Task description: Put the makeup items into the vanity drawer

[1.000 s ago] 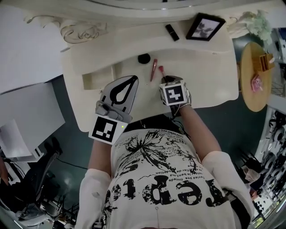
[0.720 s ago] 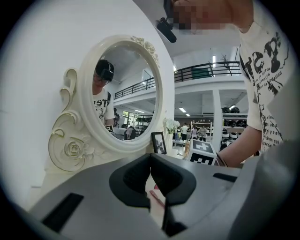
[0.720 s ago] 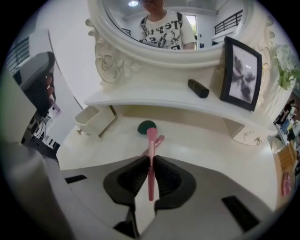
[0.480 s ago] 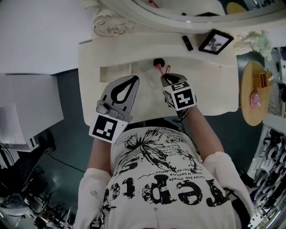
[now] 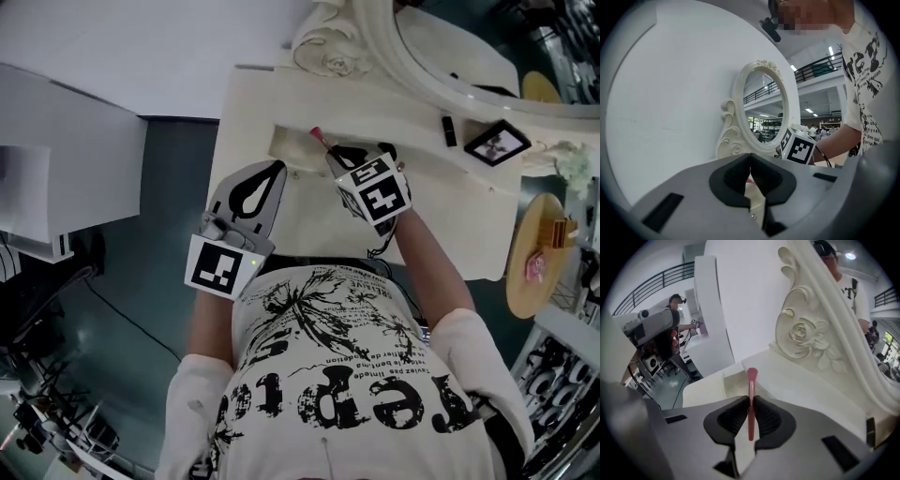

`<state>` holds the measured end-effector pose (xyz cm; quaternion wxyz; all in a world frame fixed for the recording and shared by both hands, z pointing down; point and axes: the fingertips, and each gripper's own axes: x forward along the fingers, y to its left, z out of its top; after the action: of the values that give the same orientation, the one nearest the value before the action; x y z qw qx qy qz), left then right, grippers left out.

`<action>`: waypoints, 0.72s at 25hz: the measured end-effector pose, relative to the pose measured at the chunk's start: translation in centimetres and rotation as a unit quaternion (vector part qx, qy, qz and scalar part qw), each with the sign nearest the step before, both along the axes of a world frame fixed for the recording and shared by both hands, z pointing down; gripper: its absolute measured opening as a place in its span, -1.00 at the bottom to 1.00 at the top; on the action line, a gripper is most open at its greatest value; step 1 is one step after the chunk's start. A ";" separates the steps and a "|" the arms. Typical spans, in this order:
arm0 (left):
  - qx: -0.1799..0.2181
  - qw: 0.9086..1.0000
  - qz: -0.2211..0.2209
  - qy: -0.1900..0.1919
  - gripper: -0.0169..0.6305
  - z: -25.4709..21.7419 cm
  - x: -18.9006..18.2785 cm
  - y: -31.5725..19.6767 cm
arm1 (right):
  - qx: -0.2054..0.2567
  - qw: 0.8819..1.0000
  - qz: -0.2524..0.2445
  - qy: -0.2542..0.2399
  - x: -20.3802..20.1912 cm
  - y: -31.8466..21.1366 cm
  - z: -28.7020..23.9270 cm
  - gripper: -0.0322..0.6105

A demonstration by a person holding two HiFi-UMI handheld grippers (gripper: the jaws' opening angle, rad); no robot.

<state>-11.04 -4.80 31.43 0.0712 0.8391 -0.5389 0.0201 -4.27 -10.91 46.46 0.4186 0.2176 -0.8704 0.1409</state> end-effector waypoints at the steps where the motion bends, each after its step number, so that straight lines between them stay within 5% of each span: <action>1: -0.001 1.000 -0.007 0.001 -0.91 0.1 -0.9 0.2 | 0.000 1.000 -0.010 0.003 -0.9 -0.1 0.2 -0.70; 9: -0.020 0.998 -0.058 0.005 -0.91 1.8 -5.2 1.1 | -0.017 0.995 -0.089 0.033 -5.5 0.0 3.0 -0.70; 15: -0.030 0.997 -0.064 0.013 -0.91 2.7 -6.2 0.7 | -0.033 0.996 -0.077 0.031 -6.9 -0.3 4.5 -0.68; 18: -0.034 0.998 -0.053 0.014 -0.91 3.1 -6.5 0.2 | -0.052 0.997 -0.061 0.016 -7.3 -0.2 4.6 -0.15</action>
<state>-17.50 -4.57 34.49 0.1087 0.8066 -0.5806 0.0227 -11.62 -11.11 51.06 0.4515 0.1441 -0.8665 0.1568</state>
